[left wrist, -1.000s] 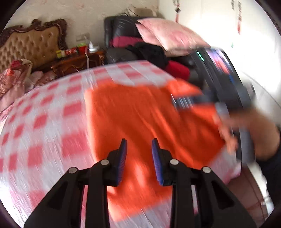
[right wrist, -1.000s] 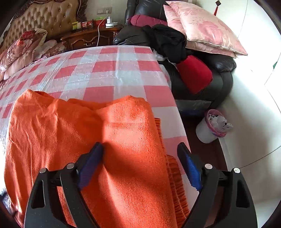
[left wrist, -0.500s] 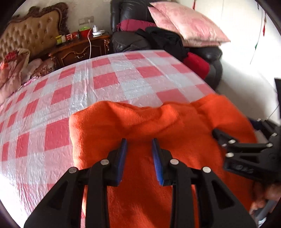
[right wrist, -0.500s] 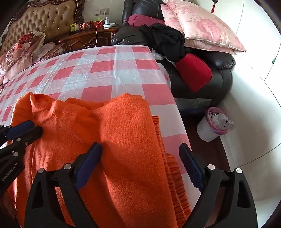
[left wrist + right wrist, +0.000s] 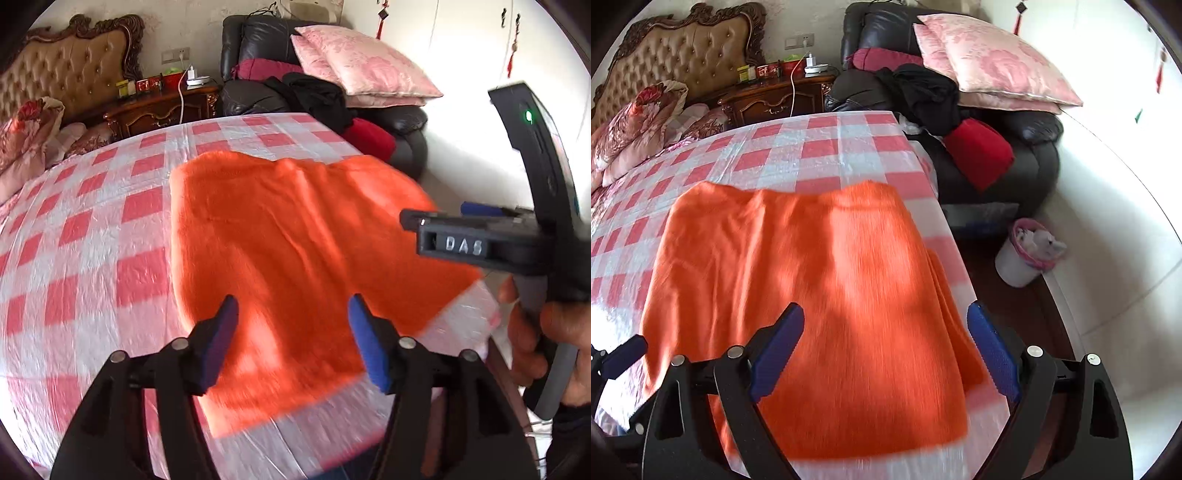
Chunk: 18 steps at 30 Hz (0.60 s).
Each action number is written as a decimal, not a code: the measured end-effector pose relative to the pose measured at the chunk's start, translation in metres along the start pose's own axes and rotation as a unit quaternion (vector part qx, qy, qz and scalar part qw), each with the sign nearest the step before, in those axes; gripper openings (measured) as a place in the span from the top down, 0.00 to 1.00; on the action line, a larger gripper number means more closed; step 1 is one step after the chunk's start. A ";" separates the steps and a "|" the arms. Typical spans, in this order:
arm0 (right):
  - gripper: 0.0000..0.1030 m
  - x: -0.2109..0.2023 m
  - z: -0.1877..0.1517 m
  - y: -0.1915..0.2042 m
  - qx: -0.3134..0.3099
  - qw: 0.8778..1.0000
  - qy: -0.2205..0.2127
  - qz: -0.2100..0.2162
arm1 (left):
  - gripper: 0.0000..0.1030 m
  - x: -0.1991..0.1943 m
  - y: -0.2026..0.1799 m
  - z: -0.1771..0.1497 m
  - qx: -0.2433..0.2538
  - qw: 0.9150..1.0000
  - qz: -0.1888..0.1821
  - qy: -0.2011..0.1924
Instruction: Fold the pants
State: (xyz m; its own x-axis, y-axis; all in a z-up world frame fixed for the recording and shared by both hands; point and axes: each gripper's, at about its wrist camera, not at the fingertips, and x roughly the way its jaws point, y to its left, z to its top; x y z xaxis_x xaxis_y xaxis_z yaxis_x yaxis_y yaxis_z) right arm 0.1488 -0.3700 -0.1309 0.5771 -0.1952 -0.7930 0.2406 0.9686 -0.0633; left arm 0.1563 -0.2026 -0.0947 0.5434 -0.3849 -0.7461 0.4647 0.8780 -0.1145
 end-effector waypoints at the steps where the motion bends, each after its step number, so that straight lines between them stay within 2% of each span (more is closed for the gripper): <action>1: 0.17 -0.007 -0.004 -0.001 0.003 1.000 0.000 -0.001 | 0.29 -0.005 -0.002 -0.002 -0.002 1.000 0.000 0.001; 2: 0.16 -0.013 -0.009 -0.002 0.006 1.000 0.000 -0.003 | 0.13 -0.010 -0.004 -0.002 -0.006 1.000 0.001 0.004; 3: 0.16 -0.021 -0.015 -0.003 0.010 1.000 0.001 -0.008 | 0.05 -0.016 -0.006 -0.002 -0.014 1.000 0.002 0.004; 4: 0.16 -0.028 -0.020 -0.005 0.011 1.000 0.001 -0.011 | 0.02 -0.025 -0.007 -0.003 -0.027 1.000 -0.006 -0.003; 6: 0.16 -0.045 -0.028 -0.008 0.011 1.000 -0.005 -0.017 | 0.02 -0.039 -0.006 -0.005 -0.058 0.998 -0.027 -0.018; 7: 0.16 -0.051 -0.031 -0.009 0.011 1.000 -0.008 -0.018 | 0.02 -0.045 -0.008 -0.005 -0.065 0.997 -0.020 -0.023; 9: 0.16 -0.063 -0.036 -0.013 0.009 1.000 -0.016 -0.020 | 0.02 -0.058 -0.016 -0.007 -0.052 0.998 0.027 -0.039; 10: 0.16 -0.071 -0.040 -0.015 0.008 1.000 -0.020 -0.021 | 0.02 -0.065 -0.020 -0.007 -0.045 0.998 0.026 -0.047; 12: 0.16 -0.078 -0.045 -0.018 0.008 1.000 -0.023 -0.019 | 0.02 -0.073 -0.027 -0.007 -0.039 0.998 -0.002 -0.042; 18: 0.16 -0.089 -0.050 -0.029 0.021 0.999 -0.028 -0.024 | 0.02 -0.074 -0.036 -0.004 -0.032 0.999 -0.001 -0.022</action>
State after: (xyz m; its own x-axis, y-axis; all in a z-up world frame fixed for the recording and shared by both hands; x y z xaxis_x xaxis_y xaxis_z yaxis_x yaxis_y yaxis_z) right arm 0.0519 -0.3730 -0.0889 0.6061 -0.2516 -0.7546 0.3022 0.9504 -0.0742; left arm 0.0966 -0.2044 -0.0383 0.5731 -0.3977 -0.7165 0.4209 0.8930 -0.1591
